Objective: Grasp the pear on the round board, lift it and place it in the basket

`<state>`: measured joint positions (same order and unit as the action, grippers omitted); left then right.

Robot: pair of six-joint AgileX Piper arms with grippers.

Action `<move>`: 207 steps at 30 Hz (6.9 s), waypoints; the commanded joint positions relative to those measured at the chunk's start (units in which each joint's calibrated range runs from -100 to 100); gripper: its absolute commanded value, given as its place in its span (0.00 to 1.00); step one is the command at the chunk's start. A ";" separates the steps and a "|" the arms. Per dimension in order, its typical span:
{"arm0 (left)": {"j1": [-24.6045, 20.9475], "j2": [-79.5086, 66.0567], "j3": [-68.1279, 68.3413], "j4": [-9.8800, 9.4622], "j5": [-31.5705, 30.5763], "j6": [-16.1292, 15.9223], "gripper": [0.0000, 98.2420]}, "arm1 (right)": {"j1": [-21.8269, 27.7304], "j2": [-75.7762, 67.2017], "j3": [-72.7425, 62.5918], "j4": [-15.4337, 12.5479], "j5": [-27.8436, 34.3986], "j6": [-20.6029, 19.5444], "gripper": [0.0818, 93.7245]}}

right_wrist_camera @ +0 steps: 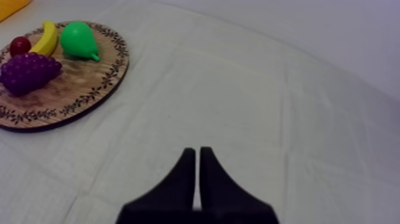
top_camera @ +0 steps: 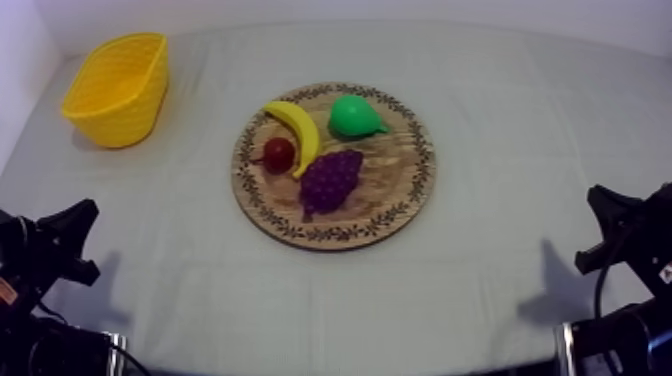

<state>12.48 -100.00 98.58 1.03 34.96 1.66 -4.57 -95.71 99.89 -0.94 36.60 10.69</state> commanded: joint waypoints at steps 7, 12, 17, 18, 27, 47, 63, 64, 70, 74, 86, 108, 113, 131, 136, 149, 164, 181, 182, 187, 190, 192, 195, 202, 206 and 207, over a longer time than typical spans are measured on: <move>5.97 2.88 -0.64 6.99 -4.63 -8.39 0.00 | -0.03 -0.04 0.00 -0.01 0.01 -0.02 0.00; 9.16 8.84 -3.40 8.29 -7.39 -9.23 0.00 | -0.03 -0.04 0.00 -0.01 0.01 -0.02 0.00; 12.14 16.68 -8.02 8.31 -9.62 -8.12 0.00 | -0.03 -0.04 0.00 -0.01 0.01 -0.02 0.00; 12.65 18.42 -9.17 8.29 -9.80 -7.76 0.00 | -0.03 -0.04 0.00 -0.01 0.01 -0.02 0.00; 15.36 34.98 -19.11 8.21 -9.68 -3.05 0.00 | -0.03 -0.04 0.00 -0.01 0.01 -0.02 0.00; 17.84 73.92 -56.10 3.15 8.94 10.80 0.00 | -0.03 -0.04 0.00 -0.01 0.01 -0.01 0.00; 16.31 100.54 -88.36 4.59 27.61 13.11 0.00 | -0.03 -0.04 0.00 -0.01 0.01 -0.02 0.00; 16.26 102.20 -90.26 4.83 28.42 12.95 0.00 | -0.03 -0.04 0.00 -0.01 0.01 -0.02 0.00; 15.78 112.32 -100.32 6.43 31.93 11.93 0.00 | -0.03 -0.04 0.00 -0.01 0.01 -0.02 0.00; 15.51 118.57 -106.50 7.31 33.84 11.82 0.00 | -0.03 -0.04 0.00 -0.01 0.01 -0.02 0.00; 15.36 132.02 -122.57 8.02 39.32 13.59 0.00 | -0.03 -0.04 0.00 -0.01 0.01 -0.02 0.00; 14.32 137.87 -129.74 8.42 43.12 -12.05 0.00 | -0.03 -0.04 0.00 -0.01 0.01 -0.02 0.00; 14.46 137.58 -130.10 8.75 45.15 -22.29 0.01 | -0.03 -0.04 0.00 -0.01 0.01 -0.02 0.00; 14.39 135.97 -129.95 8.03 51.07 -30.54 0.16 | -0.03 -0.04 0.00 -0.01 0.01 -0.02 0.00; 13.84 135.57 -129.21 8.65 51.26 -29.62 0.30 | -0.03 -0.04 0.00 -0.01 0.01 -0.02 0.00; 13.66 135.72 -128.49 8.91 54.26 -26.86 0.57 | -0.03 -0.04 0.00 -0.01 0.01 -0.02 0.00; 13.70 138.95 -130.11 8.72 55.75 -24.80 0.77 | -0.03 -0.04 0.00 -0.01 0.01 -0.02 0.00; 14.73 154.59 -142.82 7.94 56.14 -22.29 0.89 | -0.03 -0.04 0.00 -0.01 0.01 -0.02 0.00; 14.76 155.32 -143.58 7.91 56.26 -22.16 0.90 | -0.03 -0.04 0.00 -0.01 0.01 -0.02 0.00; 14.63 158.51 -146.74 7.55 56.84 -21.54 0.93 | -0.03 -0.04 0.00 -0.01 0.01 -0.02 0.00; 14.54 160.12 -148.20 7.17 56.96 -21.11 0.94 | -0.03 -0.04 0.00 -0.01 0.01 -0.02 0.00; 14.51 161.08 -149.06 6.99 56.99 -20.85 0.94 | -0.03 -0.04 0.00 -0.01 0.01 -0.02 0.00; 14.49 162.36 -150.37 6.84 57.01 -20.58 0.93 | -0.03 -0.04 0.00 -0.01 0.01 -0.02 0.00; 14.72 164.00 -152.96 6.30 57.02 -19.50 0.81 | -0.03 -0.04 0.00 -0.01 0.01 -0.02 0.00; 14.74 164.28 -153.15 6.06 56.84 -18.51 0.69 | -0.03 -0.04 0.00 -0.01 0.01 -0.02 0.00; 14.73 164.32 -153.05 6.02 56.73 -18.24 0.66 | -0.03 -0.04 0.00 -0.01 0.01 -0.02 0.00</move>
<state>27.21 64.27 -54.60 7.12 91.84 -16.83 -4.57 -95.71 99.89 -0.94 36.60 10.71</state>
